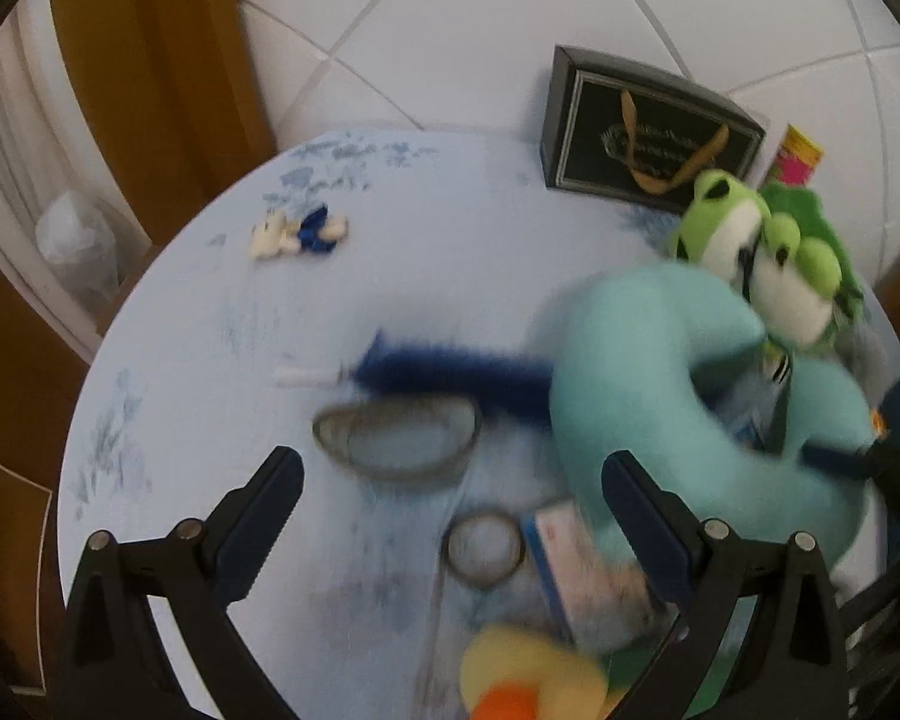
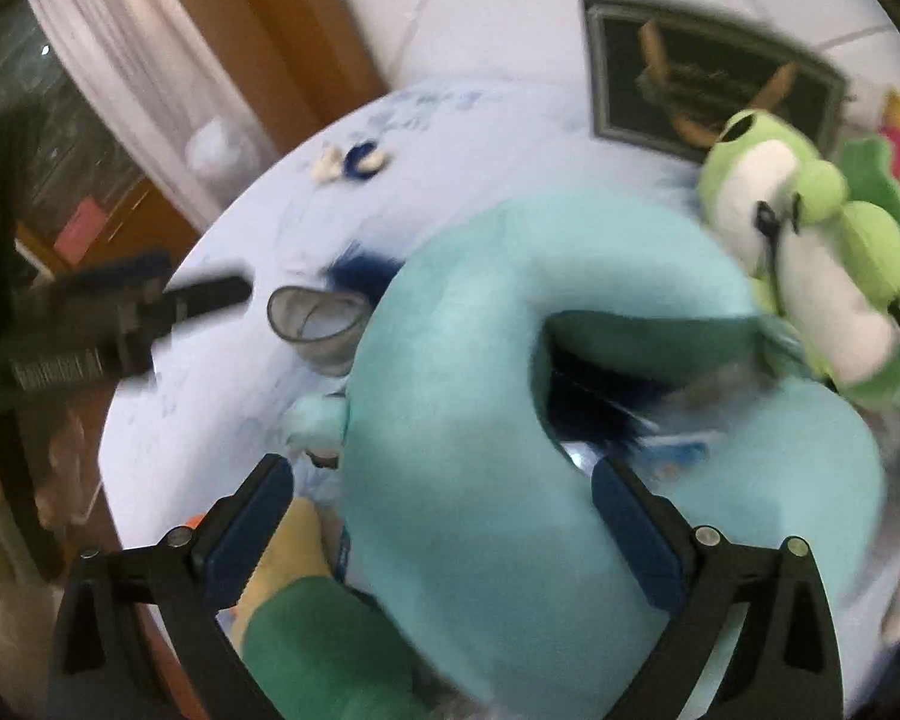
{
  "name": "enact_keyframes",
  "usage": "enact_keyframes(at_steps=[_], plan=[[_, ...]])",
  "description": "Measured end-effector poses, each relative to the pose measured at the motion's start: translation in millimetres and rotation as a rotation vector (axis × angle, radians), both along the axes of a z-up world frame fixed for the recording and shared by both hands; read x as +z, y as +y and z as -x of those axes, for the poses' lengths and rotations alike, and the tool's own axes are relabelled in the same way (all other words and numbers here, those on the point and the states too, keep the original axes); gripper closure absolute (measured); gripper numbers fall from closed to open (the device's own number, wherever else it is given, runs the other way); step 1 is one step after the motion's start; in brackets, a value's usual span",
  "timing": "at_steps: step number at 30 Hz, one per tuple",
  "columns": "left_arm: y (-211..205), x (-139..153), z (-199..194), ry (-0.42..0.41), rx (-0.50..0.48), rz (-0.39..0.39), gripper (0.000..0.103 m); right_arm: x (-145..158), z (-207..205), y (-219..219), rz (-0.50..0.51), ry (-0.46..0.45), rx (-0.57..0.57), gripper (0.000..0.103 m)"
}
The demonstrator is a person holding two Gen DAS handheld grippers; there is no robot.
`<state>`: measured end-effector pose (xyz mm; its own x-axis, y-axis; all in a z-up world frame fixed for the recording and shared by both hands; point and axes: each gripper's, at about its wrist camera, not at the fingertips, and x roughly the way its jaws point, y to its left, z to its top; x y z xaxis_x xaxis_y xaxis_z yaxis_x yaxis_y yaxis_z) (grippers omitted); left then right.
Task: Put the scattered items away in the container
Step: 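Lower the duck plush and regrasp it between both grippers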
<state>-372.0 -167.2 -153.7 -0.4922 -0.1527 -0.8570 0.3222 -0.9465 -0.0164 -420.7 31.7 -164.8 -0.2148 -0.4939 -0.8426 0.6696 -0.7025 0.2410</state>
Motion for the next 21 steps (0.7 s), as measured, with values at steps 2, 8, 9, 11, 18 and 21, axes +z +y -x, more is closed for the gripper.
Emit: enact_keyframes(at_steps=[2,8,9,11,18,21], plan=[[7.2,-6.0,-17.3,0.008,-0.018,-0.012,0.002,12.5,-16.7,16.0,0.005,0.04,-0.034,0.0],[27.4,-33.1,-60.2,0.033,-0.125,-0.044,0.002,15.3,-63.5,35.7,0.051,0.03,-0.118,0.0],[27.9,-39.7,-65.6,0.028,-0.141,-0.057,0.002,11.7,-69.7,38.3,0.049,0.019,-0.132,0.0],[31.4,-48.6,-75.4,0.023,-0.165,-0.068,0.002,-1.2,-79.9,35.9,0.039,-0.003,-0.156,0.0],[44.0,-65.2,-110.1,0.003,-0.18,-0.06,0.002,-39.3,-107.4,46.9,0.061,-0.093,-0.185,0.0],[52.3,-79.2,-120.4,-0.042,-0.167,-0.061,0.002,-47.1,-113.4,46.5,0.089,-0.127,-0.157,0.0]])
